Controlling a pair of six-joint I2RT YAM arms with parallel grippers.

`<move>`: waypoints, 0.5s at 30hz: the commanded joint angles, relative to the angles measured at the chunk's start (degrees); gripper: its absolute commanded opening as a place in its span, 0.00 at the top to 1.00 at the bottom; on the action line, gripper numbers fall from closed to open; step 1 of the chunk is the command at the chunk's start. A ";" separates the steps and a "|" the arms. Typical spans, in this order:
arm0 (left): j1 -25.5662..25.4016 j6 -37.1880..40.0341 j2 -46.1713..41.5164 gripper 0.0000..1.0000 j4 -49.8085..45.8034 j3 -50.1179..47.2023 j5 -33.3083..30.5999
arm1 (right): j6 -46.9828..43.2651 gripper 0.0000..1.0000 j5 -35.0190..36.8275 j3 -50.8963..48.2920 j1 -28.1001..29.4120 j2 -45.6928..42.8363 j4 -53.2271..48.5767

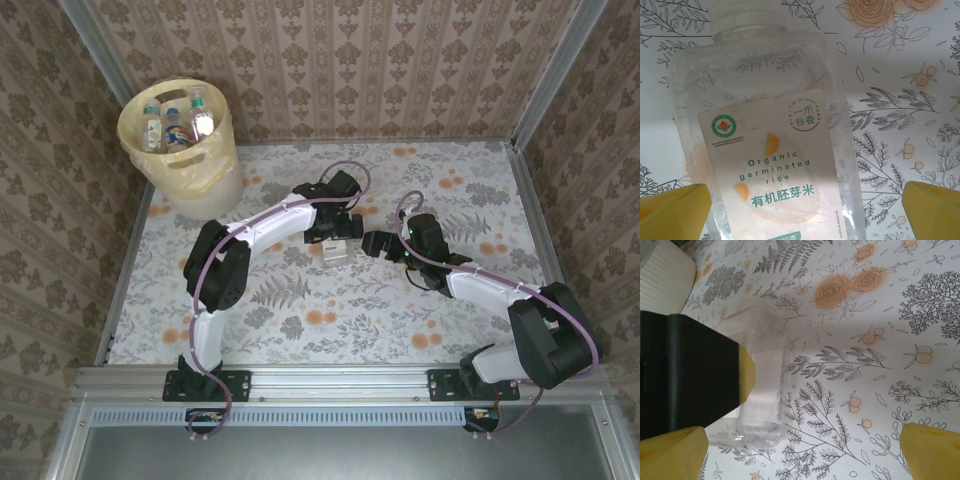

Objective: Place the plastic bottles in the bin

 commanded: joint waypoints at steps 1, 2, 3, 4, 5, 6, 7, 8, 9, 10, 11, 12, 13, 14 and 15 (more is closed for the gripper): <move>-0.33 -0.65 -0.72 0.00 -4.32 0.26 -2.68 | -1.00 0.00 1.51 -1.00 -0.02 -1.89 0.61; -0.41 0.01 -1.79 0.00 -3.81 -0.15 -2.96 | -1.01 0.00 1.74 -1.14 -0.14 -2.02 0.68; -0.39 0.58 -2.96 0.00 -3.24 -0.43 -3.07 | -1.05 0.00 2.01 -1.23 -0.15 -2.17 0.66; -0.41 1.21 -4.08 0.00 -2.66 -0.62 -2.98 | -1.03 0.00 2.14 -1.31 -0.38 -2.27 0.57; -0.39 1.65 -4.93 0.00 -2.20 -0.84 -2.99 | -0.94 0.00 2.34 -1.32 -0.57 -2.43 0.64; -0.49 2.09 -5.92 0.00 -1.68 -0.99 -3.22 | -0.87 0.00 2.45 -1.41 -0.79 -2.61 0.65; -0.51 2.37 -6.66 0.00 -1.37 -1.32 -3.69 | -0.79 0.00 2.57 -1.49 -0.95 -2.90 0.68; -0.50 2.53 -7.15 0.00 -1.41 -1.55 -4.31 | -0.64 0.00 2.67 -1.53 -1.16 -3.04 0.62; -0.48 2.46 -7.42 0.00 -1.74 -1.77 -5.18 | -0.62 0.00 2.84 -1.66 -1.24 -3.35 0.68; -0.51 2.35 -7.30 0.00 -2.22 -1.89 -5.88 | -0.53 0.00 2.90 -1.78 -1.41 -3.65 0.68; -0.43 2.34 -6.94 0.00 -2.59 -1.93 -6.03 | -0.42 0.00 3.05 -1.93 -1.53 -3.83 0.63; -0.47 2.27 -6.25 0.00 -3.18 -1.77 -5.82 | -0.35 0.00 3.15 -2.09 -1.62 -4.17 0.68; -0.50 2.30 -5.36 0.00 -3.88 -1.39 -5.46 | -0.24 0.00 3.24 -2.24 -1.73 -4.37 0.66; -0.49 2.07 -4.51 0.00 -4.59 -0.86 -5.35 | -0.26 0.00 3.37 -2.37 -1.82 -4.63 0.67; -0.51 1.68 -3.47 0.00 -5.69 -0.16 -5.26 | -0.16 0.00 3.45 -2.42 -1.89 -4.81 0.57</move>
